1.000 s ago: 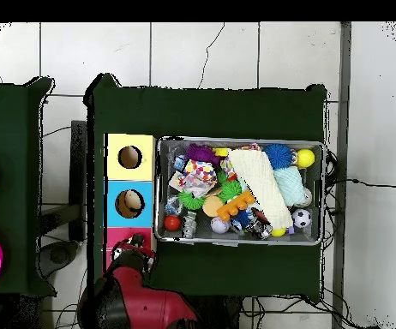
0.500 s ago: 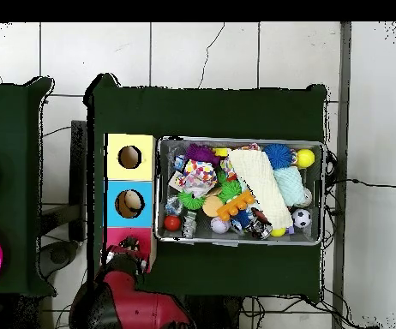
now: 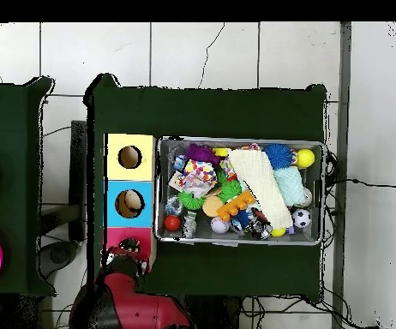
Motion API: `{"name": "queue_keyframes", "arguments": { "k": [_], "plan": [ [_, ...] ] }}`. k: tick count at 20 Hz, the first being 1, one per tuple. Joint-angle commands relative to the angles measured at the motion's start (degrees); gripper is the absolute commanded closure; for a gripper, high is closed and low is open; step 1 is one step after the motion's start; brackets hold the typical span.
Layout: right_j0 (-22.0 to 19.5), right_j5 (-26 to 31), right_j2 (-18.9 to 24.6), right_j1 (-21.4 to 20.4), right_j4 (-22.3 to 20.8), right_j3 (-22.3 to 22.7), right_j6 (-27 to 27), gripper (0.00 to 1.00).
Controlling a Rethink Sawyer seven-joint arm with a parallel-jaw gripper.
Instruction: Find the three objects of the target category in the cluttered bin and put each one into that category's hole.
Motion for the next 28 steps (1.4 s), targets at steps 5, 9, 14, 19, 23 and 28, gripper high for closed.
{"name": "queue_keyframes", "arguments": {
  "k": [5,9,14,19,23,28],
  "plan": [
    [-0.81,6.82,0.21,-2.74,1.00,-0.57,9.05,1.00],
    [0.17,8.92,-1.94,-5.06,1.31,-1.45,7.44,1.00],
    [1.19,8.37,-3.65,-4.67,0.53,-2.21,6.63,1.00],
    [2.57,7.91,-5.02,-4.07,0.54,-3.06,6.29,1.00],
    [3.15,10.10,-4.57,-4.51,1.53,-1.89,8.02,1.00],
    [7.88,11.55,-8.46,-5.55,3.73,0.26,9.11,1.00]
  ]
}}
